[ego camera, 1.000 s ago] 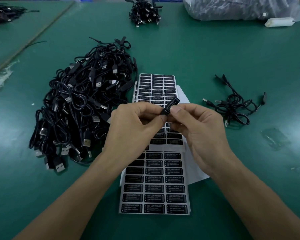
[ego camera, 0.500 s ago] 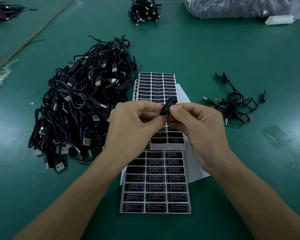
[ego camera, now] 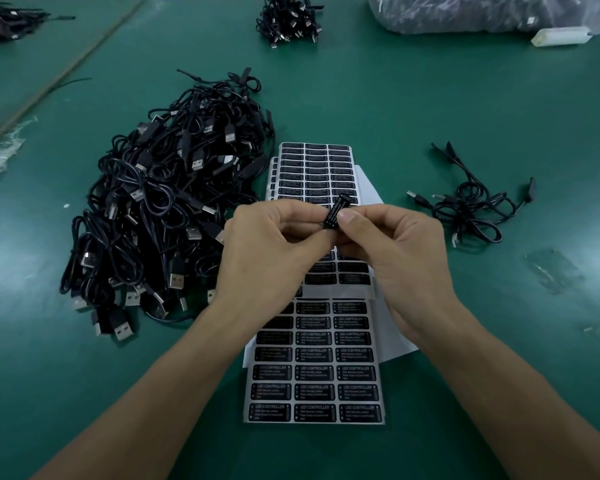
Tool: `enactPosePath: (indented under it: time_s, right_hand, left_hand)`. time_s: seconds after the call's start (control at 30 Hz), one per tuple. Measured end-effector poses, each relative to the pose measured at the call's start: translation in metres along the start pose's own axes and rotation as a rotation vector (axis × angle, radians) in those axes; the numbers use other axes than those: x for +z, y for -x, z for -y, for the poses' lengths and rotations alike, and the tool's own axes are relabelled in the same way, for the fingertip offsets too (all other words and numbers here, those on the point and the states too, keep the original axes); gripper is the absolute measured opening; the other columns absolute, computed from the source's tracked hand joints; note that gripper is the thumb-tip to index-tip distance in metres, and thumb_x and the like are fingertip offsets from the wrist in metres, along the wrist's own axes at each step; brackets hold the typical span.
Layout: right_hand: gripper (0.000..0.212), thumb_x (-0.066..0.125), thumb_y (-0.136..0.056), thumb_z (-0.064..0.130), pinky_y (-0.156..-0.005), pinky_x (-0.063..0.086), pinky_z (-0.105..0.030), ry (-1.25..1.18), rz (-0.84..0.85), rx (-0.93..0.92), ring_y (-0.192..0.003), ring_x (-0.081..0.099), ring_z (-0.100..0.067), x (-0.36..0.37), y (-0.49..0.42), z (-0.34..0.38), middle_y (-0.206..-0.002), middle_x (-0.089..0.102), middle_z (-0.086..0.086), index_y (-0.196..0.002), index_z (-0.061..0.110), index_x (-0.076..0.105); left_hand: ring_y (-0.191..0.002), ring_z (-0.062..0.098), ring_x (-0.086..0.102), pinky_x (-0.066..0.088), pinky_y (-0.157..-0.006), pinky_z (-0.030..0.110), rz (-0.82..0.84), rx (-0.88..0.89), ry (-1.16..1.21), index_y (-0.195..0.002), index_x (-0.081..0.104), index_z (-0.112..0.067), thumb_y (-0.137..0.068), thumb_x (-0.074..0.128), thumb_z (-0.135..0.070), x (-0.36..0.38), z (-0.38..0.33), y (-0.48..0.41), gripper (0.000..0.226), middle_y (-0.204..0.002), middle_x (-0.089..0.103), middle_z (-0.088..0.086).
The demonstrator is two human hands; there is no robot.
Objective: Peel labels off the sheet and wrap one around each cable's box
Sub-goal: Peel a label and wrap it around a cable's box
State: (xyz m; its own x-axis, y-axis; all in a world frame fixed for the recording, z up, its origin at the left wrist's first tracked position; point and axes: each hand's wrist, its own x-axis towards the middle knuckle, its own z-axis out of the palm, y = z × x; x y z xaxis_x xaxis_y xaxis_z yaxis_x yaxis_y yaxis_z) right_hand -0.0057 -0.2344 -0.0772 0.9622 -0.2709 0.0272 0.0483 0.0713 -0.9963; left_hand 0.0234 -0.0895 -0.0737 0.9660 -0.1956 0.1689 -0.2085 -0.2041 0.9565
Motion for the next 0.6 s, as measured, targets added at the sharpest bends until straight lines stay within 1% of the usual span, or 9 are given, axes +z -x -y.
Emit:
enactPosePath:
  time_s: [0.17,0.4,0.5,0.6]
  right_hand:
    - [0.014,0.07,-0.091,0.009,-0.071,0.058,-0.023,0.008,-0.029,-0.002,-0.072,0.071,-0.014,0.0018,-0.0006,-0.002,-0.076,0.076,-0.006,-0.079,0.013,0.076]
    - [0.017,0.071,-0.09,0.011,-0.065,0.054,-0.017,0.001,-0.06,-0.011,-0.067,0.07,-0.009,0.0043,-0.0007,-0.0037,-0.072,0.075,-0.003,-0.075,0.016,0.075]
    - [0.016,0.071,-0.09,0.012,-0.066,0.055,-0.018,0.012,-0.076,-0.004,-0.067,0.071,-0.01,0.0053,-0.0007,-0.0046,-0.073,0.075,-0.002,-0.075,0.017,0.075]
    - [0.016,0.071,-0.09,0.012,-0.067,0.056,-0.019,0.02,-0.087,0.003,-0.068,0.071,-0.01,0.0059,-0.0006,-0.005,-0.074,0.075,-0.002,-0.075,0.017,0.075]
  left_hand:
    - [-0.073,0.006,0.074,0.058,-0.071,0.025,-0.009,-0.006,0.018,-0.085,0.078,-0.034,-0.077,0.082,-0.021,-0.0003,-0.0003,-0.0002,0.014,-0.075,0.077,-0.011]
    - [-0.073,0.008,0.074,0.059,-0.07,0.026,-0.006,-0.054,0.034,-0.091,0.079,-0.026,-0.078,0.083,-0.016,0.0006,-0.0003,-0.0016,0.016,-0.076,0.077,-0.008]
    - [-0.073,0.01,0.075,0.059,-0.071,0.029,0.005,-0.074,0.04,-0.094,0.079,-0.022,-0.078,0.084,-0.017,-0.0013,0.0004,-0.0025,0.018,-0.077,0.078,-0.006]
    - [-0.076,0.012,0.076,0.061,-0.076,0.034,0.027,-0.087,0.033,-0.097,0.079,-0.021,-0.078,0.084,-0.017,-0.0026,-0.0002,-0.0034,0.02,-0.079,0.078,-0.005]
